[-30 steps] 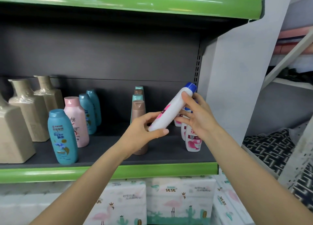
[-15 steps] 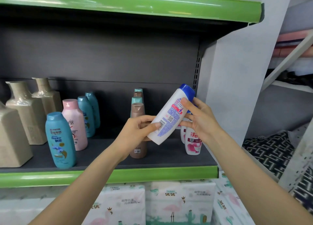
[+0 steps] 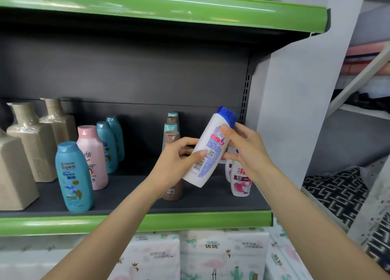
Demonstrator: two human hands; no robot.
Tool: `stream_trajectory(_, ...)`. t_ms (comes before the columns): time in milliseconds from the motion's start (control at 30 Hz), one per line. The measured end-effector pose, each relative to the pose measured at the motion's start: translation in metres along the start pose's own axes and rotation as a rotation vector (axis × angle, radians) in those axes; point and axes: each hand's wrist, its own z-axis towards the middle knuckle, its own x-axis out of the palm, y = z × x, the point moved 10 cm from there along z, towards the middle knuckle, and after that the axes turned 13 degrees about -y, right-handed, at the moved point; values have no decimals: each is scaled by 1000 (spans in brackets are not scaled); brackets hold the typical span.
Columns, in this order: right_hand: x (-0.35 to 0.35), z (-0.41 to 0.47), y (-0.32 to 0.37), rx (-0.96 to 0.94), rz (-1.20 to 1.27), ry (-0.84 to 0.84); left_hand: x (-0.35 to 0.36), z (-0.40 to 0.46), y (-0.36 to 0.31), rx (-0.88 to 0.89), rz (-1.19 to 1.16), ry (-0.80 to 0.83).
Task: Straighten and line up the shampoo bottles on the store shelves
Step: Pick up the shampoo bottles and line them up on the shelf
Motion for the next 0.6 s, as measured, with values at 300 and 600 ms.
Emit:
stream_trajectory(300,-6,4,10,-40,-158,-84,-3,8,-19,194,223,-88)
stream_trajectory(600,2,1,15,-23,-79,-60,14,0,-31,433,421,-152)
